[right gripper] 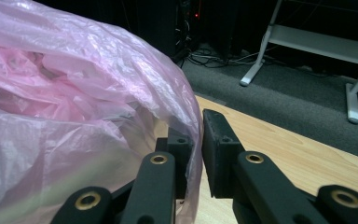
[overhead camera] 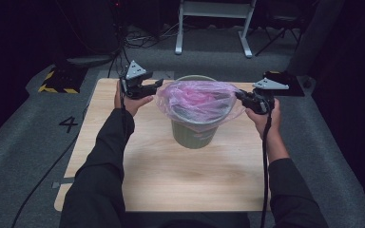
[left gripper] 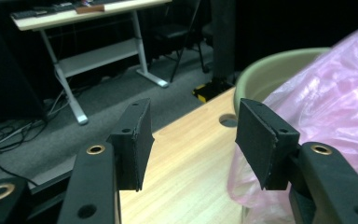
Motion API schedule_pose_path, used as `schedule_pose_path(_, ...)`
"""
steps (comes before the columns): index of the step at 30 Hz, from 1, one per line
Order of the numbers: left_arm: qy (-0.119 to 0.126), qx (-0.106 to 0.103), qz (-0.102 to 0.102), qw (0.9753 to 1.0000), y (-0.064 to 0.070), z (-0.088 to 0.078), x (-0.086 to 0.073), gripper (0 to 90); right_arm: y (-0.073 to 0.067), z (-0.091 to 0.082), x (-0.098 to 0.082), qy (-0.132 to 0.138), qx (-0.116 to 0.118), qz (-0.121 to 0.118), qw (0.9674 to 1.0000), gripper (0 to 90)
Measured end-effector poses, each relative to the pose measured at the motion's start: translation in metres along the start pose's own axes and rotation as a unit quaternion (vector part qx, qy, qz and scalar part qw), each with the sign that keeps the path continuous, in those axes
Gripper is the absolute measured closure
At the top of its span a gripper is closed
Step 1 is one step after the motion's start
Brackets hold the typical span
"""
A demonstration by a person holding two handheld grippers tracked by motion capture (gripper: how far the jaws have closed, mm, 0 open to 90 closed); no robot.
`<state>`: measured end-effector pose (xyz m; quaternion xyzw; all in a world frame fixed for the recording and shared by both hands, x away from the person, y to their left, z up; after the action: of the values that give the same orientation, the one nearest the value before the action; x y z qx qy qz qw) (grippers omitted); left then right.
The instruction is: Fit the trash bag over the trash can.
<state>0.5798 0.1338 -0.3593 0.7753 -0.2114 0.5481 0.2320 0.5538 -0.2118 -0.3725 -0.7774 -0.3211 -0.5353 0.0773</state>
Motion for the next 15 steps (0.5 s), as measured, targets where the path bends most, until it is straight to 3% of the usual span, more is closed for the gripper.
schedule_pose_path(3, 0.000, -0.027, 0.000, 0.9996, 0.003, -0.004, 0.003, 44.0, 0.000, 0.000, 0.000, -0.001, 0.002, 0.002, 1.0000, 81.5)
schedule_pose_path(4, -0.003, -0.045, 0.007, 0.9990, 0.008, -0.004, 0.004, 43.0, 0.000, 0.001, 0.000, 0.000, 0.003, 0.004, 1.0000, 79.9)
schedule_pose_path(6, -0.005, -0.055, 0.019, 0.9983, 0.015, -0.003, 0.006, 42.0, 0.001, 0.001, 0.000, -0.004, 0.001, 0.006, 1.0000, 79.5)
schedule_pose_path(12, -0.018, -0.109, 0.041, 0.9930, 0.038, 0.005, 0.009, 40.2, 0.000, 0.004, 0.002, -0.008, 0.002, 0.005, 0.9999, 77.3)
schedule_pose_path(15, -0.033, -0.111, 0.055, 0.9918, 0.043, 0.010, 0.007, 42.3, -0.001, 0.007, 0.001, -0.015, 0.003, 0.005, 0.9999, 75.9)
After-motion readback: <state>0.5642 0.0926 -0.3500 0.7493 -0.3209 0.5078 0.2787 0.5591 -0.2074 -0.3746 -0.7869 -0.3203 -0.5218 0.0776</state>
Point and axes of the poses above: each handheld gripper's, and its own axes: z roughly forward along the jaws, x roughly out of its top, y roughly to its right, the point moved 7 cm from there along z, roughly forward along the jaws, and after that the axes turned 11 degrees about -z, right-handed, at the moved point
